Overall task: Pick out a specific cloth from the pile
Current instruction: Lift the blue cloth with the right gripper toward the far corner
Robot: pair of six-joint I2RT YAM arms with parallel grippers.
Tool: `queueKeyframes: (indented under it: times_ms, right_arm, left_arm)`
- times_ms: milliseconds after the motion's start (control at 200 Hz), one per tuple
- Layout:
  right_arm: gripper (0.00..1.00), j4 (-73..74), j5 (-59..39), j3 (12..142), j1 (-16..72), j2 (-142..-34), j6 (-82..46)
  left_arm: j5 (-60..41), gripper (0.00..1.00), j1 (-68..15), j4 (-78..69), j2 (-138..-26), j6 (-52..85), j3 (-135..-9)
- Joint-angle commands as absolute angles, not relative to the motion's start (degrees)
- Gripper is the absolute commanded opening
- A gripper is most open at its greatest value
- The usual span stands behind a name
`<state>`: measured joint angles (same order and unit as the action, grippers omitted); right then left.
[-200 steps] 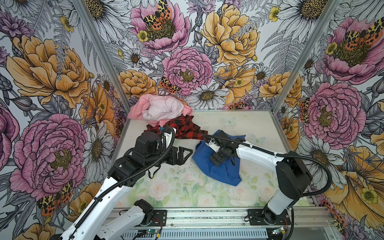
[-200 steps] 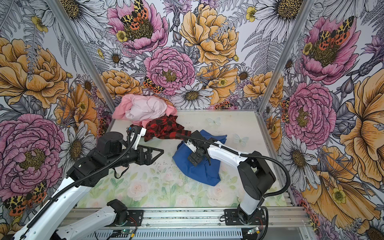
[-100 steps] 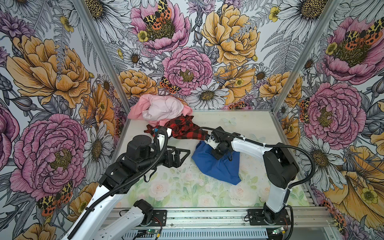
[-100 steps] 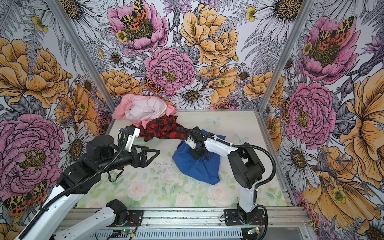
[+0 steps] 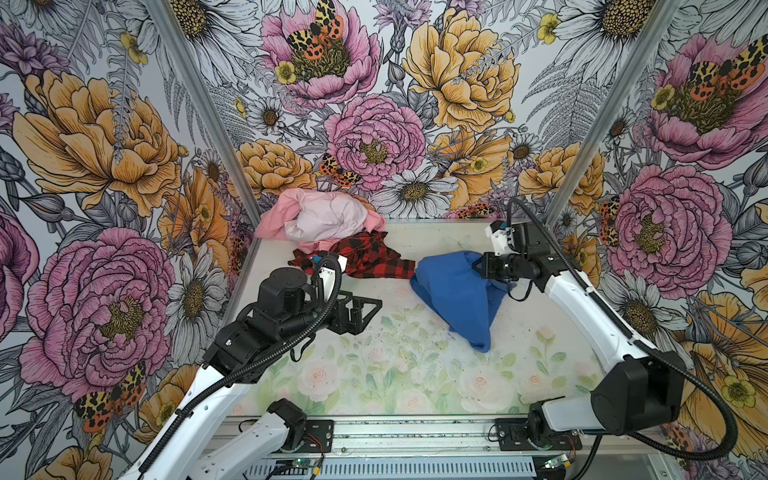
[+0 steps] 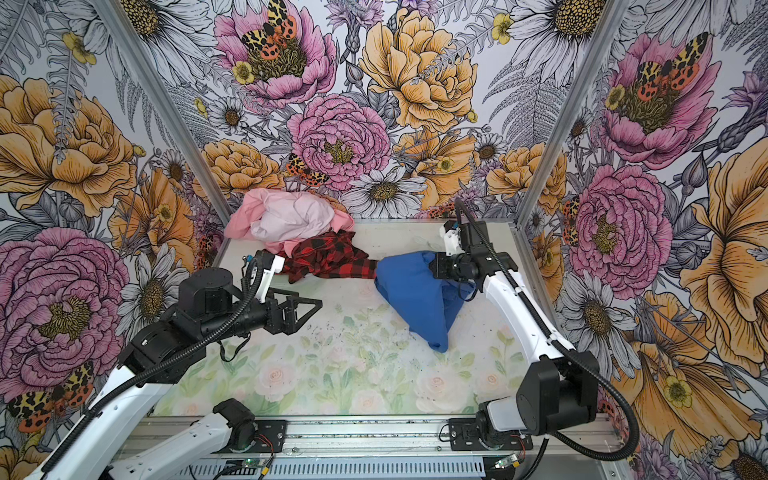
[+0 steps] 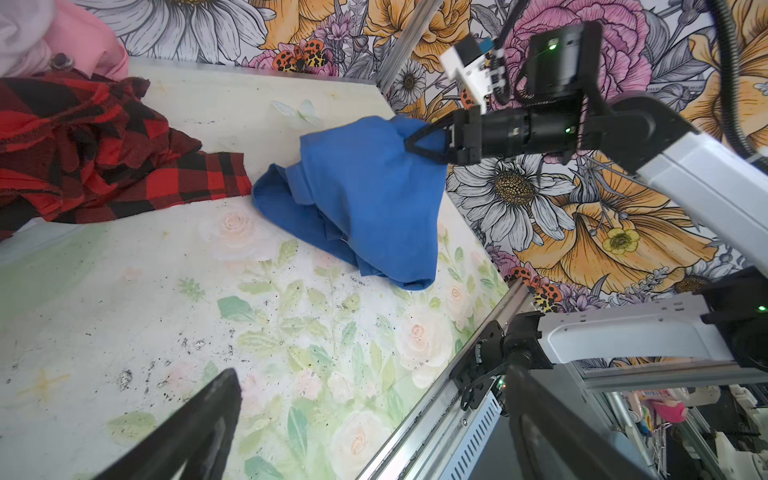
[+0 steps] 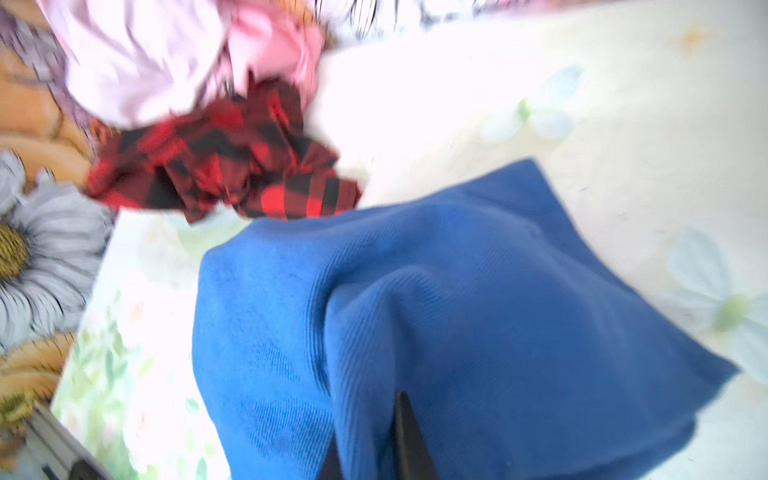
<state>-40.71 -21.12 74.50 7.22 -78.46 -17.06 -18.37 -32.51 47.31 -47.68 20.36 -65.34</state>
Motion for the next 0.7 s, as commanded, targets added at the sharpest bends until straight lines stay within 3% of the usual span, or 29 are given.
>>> queueKeyframes:
  times_ms: [0,305,420,690]
  right_arm:
    - [0.00,-40.07,-23.57,81.42,2.77,-74.13,-22.81]
    - [0.00,-41.49,-26.71,100.60,-7.31,-78.37,-24.06]
    - [0.00,-41.62,-28.22,104.82,-7.19,-82.65,-23.82]
    - [0.00,-40.69,-19.28,102.18,1.29,-88.04,-19.62]
  left_arm:
    - [-17.92,0.99,-32.51,44.37,-49.28,17.55,-67.38]
    - [-19.67,0.99,-32.18,39.59,-54.08,15.66,-68.71]
    - [-19.67,0.99,-32.11,38.60,-54.80,15.57,-68.64]
    - [-19.42,0.99,-32.08,37.38,-54.76,16.51,-66.58]
